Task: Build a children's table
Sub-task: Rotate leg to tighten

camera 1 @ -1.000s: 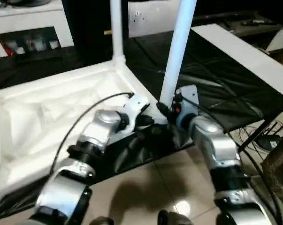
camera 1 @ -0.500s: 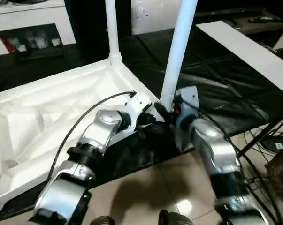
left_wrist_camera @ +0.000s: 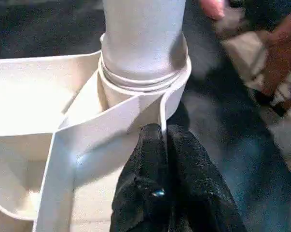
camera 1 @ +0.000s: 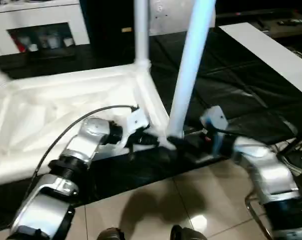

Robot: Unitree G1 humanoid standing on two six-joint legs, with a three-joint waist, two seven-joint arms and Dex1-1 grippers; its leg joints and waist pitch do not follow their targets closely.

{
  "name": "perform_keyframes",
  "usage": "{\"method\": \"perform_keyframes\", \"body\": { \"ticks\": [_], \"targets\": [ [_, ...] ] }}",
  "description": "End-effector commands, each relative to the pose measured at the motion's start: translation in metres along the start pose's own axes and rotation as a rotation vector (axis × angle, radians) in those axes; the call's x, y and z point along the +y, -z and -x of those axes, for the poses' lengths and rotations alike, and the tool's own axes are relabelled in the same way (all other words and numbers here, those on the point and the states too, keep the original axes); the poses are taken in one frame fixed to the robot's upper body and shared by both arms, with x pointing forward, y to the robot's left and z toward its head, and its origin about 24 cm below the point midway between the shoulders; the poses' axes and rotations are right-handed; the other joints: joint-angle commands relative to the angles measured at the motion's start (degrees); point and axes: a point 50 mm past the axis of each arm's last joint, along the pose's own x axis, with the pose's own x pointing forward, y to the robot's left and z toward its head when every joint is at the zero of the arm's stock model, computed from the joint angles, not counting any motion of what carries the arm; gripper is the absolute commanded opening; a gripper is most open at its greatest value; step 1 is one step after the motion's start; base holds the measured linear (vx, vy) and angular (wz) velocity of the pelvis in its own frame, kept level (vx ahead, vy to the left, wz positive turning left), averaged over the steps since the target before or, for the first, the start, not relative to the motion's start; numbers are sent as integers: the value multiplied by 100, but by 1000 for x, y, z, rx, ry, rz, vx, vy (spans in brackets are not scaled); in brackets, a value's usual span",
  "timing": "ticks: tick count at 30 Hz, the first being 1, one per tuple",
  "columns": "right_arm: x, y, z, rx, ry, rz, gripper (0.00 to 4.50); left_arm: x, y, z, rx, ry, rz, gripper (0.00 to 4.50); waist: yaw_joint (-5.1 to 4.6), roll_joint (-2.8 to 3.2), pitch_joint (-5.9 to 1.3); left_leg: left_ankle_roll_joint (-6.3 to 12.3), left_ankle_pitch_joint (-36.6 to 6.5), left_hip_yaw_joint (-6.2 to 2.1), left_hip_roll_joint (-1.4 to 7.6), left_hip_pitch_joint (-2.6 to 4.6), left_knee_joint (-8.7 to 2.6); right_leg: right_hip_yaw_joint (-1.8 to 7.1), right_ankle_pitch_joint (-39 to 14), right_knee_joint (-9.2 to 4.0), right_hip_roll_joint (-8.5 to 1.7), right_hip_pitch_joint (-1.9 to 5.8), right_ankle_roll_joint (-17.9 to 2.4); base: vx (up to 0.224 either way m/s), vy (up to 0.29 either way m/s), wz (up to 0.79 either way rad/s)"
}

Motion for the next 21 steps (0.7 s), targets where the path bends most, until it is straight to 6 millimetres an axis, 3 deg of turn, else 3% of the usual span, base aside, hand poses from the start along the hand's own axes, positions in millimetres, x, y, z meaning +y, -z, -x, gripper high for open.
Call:
{"method": "perform_keyframes", "body": {
  "ticks": [1,3,6,9,13,21],
  "targets": [
    [7,-5,-2,5,-145,11,410,-7,-3,-7,49,143,-65,0,-7,-40,-382,529,-1367,8,181,73,-346,226,-2007,-368,-268,369,-1117,0,0,0],
    [7,-4,-1,33,-206,21,393,-9,-3,-5,63,188,-77,0,8,-43,-379,497,-1356,6,186,54,-349,222,-2018,-357,-269,377,-1115,0,0,0],
    [6,-2,1,62,-263,23,376,-11,-2,-4,80,244,-96,0,34,-94,-386,500,-1284,13,189,57,-336,224,-2031,-344,-285,365,-1126,0,0,0],
    [3,-1,2,83,-302,27,335,-14,-2,-3,96,302,-117,0,63,-95,-389,523,-1207,20,197,46,-327,222,-1942,-323,-285,371,-1167,0,0,0],
    [0,-2,3,113,-354,35,317,-14,-2,-1,121,355,-147,0,145,-107,-398,551,-1072,41,209,66,-311,232,-1749,-293,-288,350,-1228,0,0,0],
    [0,-2,-2,155,-470,57,242,-10,-8,-1,133,389,-174,0,157,-145,-381,479,-1182,25,191,33,-305,223,-2136,-299,-301,359,-1120,0,0,0]
  ]
}}
